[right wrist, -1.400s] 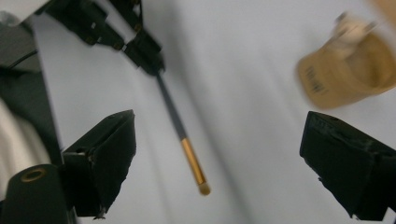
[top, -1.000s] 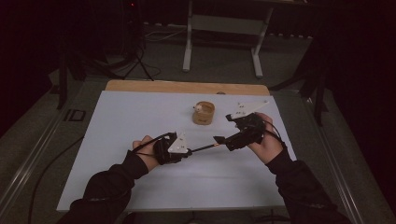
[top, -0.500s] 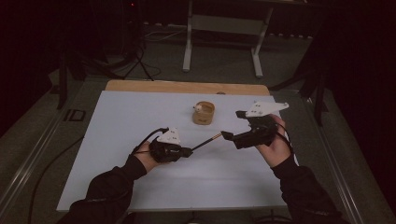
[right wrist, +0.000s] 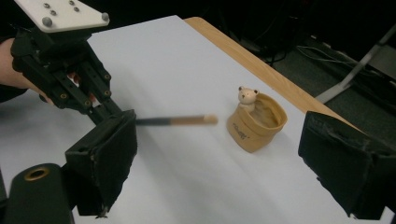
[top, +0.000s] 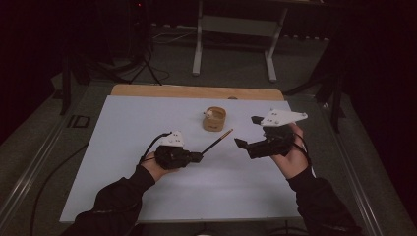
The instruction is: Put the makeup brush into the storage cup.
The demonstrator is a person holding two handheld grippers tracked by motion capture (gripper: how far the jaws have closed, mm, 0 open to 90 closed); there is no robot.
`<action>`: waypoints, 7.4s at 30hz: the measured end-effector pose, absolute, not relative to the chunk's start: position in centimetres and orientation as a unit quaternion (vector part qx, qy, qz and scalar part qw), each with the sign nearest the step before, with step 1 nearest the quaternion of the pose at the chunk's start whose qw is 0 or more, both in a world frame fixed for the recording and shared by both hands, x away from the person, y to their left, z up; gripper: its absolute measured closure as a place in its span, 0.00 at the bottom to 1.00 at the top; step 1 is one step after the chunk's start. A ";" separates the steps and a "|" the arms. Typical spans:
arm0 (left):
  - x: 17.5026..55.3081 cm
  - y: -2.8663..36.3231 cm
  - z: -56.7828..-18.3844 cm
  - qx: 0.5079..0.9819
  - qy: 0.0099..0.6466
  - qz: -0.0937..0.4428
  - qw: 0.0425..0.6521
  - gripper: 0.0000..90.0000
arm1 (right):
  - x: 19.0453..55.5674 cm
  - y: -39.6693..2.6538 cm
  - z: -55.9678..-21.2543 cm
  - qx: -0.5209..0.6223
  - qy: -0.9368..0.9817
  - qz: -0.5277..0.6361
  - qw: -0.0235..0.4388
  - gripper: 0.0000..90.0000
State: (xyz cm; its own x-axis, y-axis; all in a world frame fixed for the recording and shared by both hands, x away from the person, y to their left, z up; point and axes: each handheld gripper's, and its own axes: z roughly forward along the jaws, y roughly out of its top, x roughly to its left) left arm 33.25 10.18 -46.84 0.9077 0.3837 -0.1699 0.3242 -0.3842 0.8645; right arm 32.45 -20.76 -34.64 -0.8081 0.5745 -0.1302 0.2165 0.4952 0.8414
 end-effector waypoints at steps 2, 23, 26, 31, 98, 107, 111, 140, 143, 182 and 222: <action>33.2 10.3 -46.8 0.828 0.215 0.030 0.517 0.96 | 32.4 -20.8 -34.8 0.237 0.840 0.445 0.201 0.13; 33.2 12.8 -48.1 0.748 0.285 0.008 0.600 0.96 | 32.0 -20.5 -36.5 0.242 0.833 0.456 0.200 0.13; 33.1 13.0 -48.4 0.741 0.286 0.002 0.607 0.96 | 31.9 -20.3 -36.9 0.246 0.835 0.453 0.194 0.13; 33.0 13.2 -49.1 0.728 0.289 -0.021 0.622 0.96 | 31.5 -19.9 -37.5 0.250 0.835 0.449 0.198 0.12; 32.4 13.1 -49.9 0.733 0.278 0.013 0.621 0.96 | 31.3 -14.1 -34.6 0.409 0.741 0.508 0.158 0.31; 32.4 13.1 -49.9 0.734 0.276 0.010 0.621 0.96 | 32.6 -13.4 -35.7 0.453 0.727 0.506 0.099 0.46; 32.4 13.1 -49.9 0.733 0.277 0.008 0.622 0.96 | 33.1 -13.4 -36.0 0.465 0.717 0.515 0.072 0.49; 32.3 12.9 -49.8 0.732 0.266 -0.001 0.627 0.96 | 35.0 -12.3 -37.9 0.496 0.691 0.527 0.015 0.79; 32.3 12.9 -49.8 0.735 0.263 0.002 0.625 0.96 | 35.0 -12.3 -38.0 0.496 0.691 0.525 0.016 0.84; 31.3 11.4 -48.8 0.774 0.276 0.071 0.565 0.37 | 34.8 -13.6 -36.9 0.349 0.779 0.512 0.096 0.94; 31.5 11.6 -49.0 0.778 0.280 0.056 0.560 0.02 | 38.8 -16.4 -33.8 0.326 0.779 0.500 0.192 0.93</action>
